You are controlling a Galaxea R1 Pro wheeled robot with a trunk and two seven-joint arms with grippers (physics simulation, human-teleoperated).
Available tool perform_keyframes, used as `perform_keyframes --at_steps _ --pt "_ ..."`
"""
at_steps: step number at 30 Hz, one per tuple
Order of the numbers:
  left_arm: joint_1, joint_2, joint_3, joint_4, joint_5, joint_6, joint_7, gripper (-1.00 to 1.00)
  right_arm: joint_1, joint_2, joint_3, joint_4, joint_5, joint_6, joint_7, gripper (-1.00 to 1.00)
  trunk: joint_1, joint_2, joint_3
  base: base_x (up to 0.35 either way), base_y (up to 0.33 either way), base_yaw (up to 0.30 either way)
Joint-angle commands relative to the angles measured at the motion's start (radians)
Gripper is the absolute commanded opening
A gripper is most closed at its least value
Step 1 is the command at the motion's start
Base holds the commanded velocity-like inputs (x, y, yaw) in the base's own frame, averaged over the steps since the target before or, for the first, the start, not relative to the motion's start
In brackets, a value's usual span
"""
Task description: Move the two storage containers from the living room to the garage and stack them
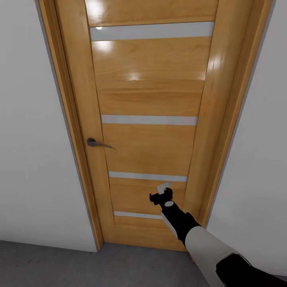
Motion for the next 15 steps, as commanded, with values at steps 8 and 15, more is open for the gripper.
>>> perform_keyframes --at_steps 8,15 --pt "0.000 0.001 0.000 -0.001 0.004 -0.014 0.000 1.00 -0.001 0.000 0.008 0.006 0.026 0.007 -0.015 1.00 0.000 -0.001 -0.001 0.000 0.000 0.000" --pt "0.000 0.000 0.000 0.000 0.004 -0.015 0.000 1.00 -0.001 0.000 0.008 0.007 0.027 0.013 -0.014 1.00 0.000 -0.001 -0.001 0.001 0.000 0.000"
